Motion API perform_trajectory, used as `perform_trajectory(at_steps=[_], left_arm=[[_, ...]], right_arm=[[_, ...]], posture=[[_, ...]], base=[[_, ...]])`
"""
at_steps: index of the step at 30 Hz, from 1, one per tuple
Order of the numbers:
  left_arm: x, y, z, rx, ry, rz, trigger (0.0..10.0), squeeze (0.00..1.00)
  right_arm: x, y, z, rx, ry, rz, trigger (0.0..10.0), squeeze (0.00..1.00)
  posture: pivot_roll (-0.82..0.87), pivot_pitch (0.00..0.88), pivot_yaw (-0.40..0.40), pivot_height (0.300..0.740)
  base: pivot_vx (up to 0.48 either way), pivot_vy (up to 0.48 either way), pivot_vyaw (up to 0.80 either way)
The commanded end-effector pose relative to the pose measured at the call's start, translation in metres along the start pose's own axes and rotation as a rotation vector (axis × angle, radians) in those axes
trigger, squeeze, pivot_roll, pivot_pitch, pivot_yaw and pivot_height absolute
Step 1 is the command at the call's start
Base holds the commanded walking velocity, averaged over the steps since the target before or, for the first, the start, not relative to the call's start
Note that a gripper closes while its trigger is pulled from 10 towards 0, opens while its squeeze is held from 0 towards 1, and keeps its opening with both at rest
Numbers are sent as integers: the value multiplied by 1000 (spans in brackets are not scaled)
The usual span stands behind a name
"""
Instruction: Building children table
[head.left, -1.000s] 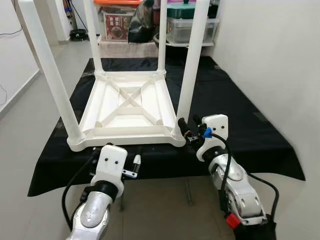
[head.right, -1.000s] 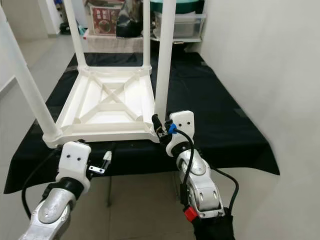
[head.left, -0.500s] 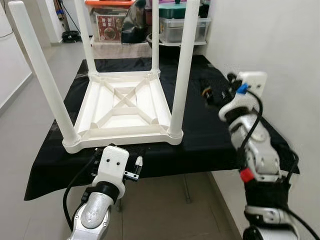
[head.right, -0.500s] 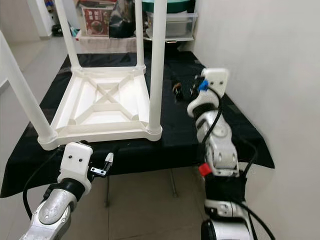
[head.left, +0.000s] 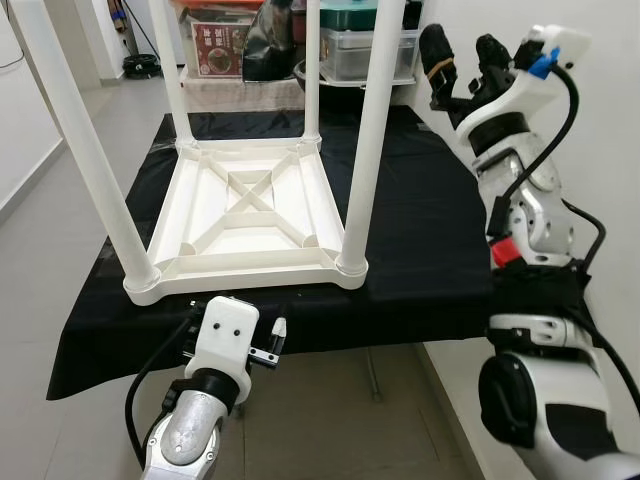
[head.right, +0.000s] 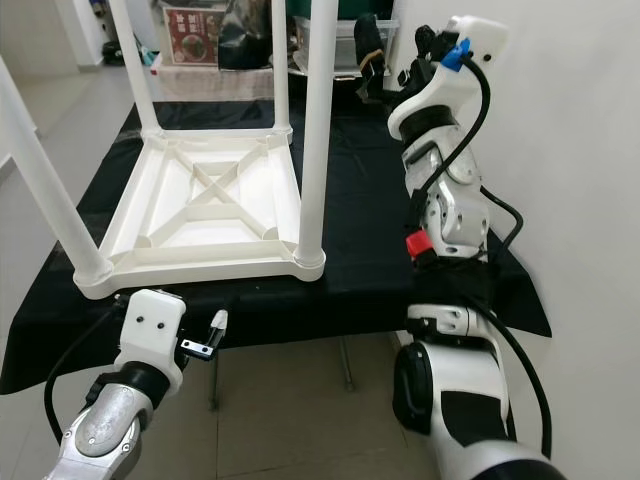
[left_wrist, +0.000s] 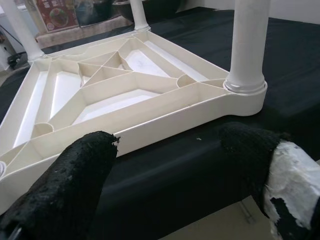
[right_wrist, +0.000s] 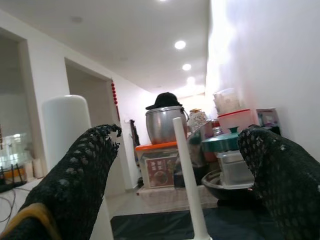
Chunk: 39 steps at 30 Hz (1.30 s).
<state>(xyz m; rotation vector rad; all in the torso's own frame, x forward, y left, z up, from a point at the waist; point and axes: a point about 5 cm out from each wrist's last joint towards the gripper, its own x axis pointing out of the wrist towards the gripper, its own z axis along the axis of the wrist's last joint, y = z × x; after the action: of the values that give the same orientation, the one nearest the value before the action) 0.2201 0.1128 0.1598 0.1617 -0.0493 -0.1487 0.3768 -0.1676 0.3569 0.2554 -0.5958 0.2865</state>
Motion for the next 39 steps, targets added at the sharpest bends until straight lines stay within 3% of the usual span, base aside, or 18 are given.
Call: perform_trajectory(at_steps=[1,5,12,20,24,28,33,39], left_arm=[[-1,-1,0,7,7,-3,10000,0],[-2,-1,0,6,7,0,10000,0],[-3,-4,-1,1,10,0,10000,0],[-3,-3,-2,3,15,0,10000,0],[-4,-4,-2,3,18,-5,10000,0],[-4,-4,-1,3,17,-6,10000,0],[-4,-3,0,6,16,0,10000,0],[-5,-3,0,6,15,2,10000,0]], right_arm=[[6,7,2,35,-21,27,10000,0],[10,12,4,57,-29,41,10000,0],[27,23,24,202,-149,47,10000,0],[25,31,28,256,-206,86,10000,0],[20,59,18,183,-170,245,10000,0],[19,66,3,130,-113,245,10000,0],[21,62,-18,60,-37,165,10000,0],[21,53,-21,33,-27,94,10000,0]], posture=[[94,44,-63,740],[94,43,-64,740],[92,42,-72,740],[90,46,-72,740],[89,55,-67,740],[93,59,-72,740],[95,62,-76,740],[93,63,-77,740]], base=[[0,0,0],[0,0,0],[0,0,0],[0,0,0],[0,0,0],[0,0,0],[0,0,0],[0,0,0]])
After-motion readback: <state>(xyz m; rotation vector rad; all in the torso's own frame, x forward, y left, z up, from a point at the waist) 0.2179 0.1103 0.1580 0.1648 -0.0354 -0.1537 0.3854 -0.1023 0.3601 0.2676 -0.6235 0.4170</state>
